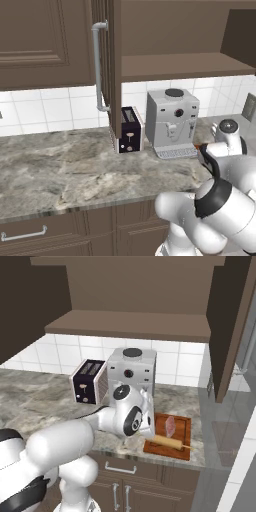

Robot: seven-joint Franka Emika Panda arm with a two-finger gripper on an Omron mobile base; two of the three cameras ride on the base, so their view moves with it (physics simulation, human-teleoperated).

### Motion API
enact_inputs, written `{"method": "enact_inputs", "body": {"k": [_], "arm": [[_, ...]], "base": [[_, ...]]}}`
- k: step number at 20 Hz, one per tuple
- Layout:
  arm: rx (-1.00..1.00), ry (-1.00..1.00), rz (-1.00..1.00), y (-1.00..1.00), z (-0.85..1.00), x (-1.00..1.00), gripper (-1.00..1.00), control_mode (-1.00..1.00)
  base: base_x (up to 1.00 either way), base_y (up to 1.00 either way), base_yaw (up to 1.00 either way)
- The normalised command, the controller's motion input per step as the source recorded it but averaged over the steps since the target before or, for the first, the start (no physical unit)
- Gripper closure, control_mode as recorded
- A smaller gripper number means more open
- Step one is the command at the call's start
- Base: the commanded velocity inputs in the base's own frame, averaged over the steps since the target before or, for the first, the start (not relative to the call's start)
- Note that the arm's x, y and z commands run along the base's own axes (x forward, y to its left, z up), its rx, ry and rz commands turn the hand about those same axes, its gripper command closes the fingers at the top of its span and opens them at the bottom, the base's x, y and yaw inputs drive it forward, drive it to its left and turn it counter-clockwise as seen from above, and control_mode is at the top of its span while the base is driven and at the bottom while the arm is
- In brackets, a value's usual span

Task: Open the cabinet, retrieve the rolling pin, and place it next to the meat on the cutting board to prepare for tenderizing.

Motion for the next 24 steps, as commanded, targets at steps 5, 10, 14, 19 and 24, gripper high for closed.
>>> {"method": "enact_inputs", "body": {"k": [5, 10, 14, 19, 24], "arm": [[0.0, 0.0, 0.0, 0.06, 0.4, -0.03, -1.0, -1.0], [0.0, 0.0, 0.0, 0.18, 0.33, -0.16, -1.0, -1.0], [0.0, 0.0, 0.0, 0.2, 0.28, -0.23, -1.0, -1.0], [0.0, 0.0, 0.0, 0.27, 0.24, -0.31, -1.0, -1.0], [0.0, 0.0, 0.0, 0.31, 0.22, -0.39, -1.0, -1.0]], "base": [[0.0, 0.0, 0.0], [0.0, 0.0, 0.0], [0.0, 0.0, 0.0], [0.0, 0.0, 0.0], [0.0, 0.0, 0.0]]}}
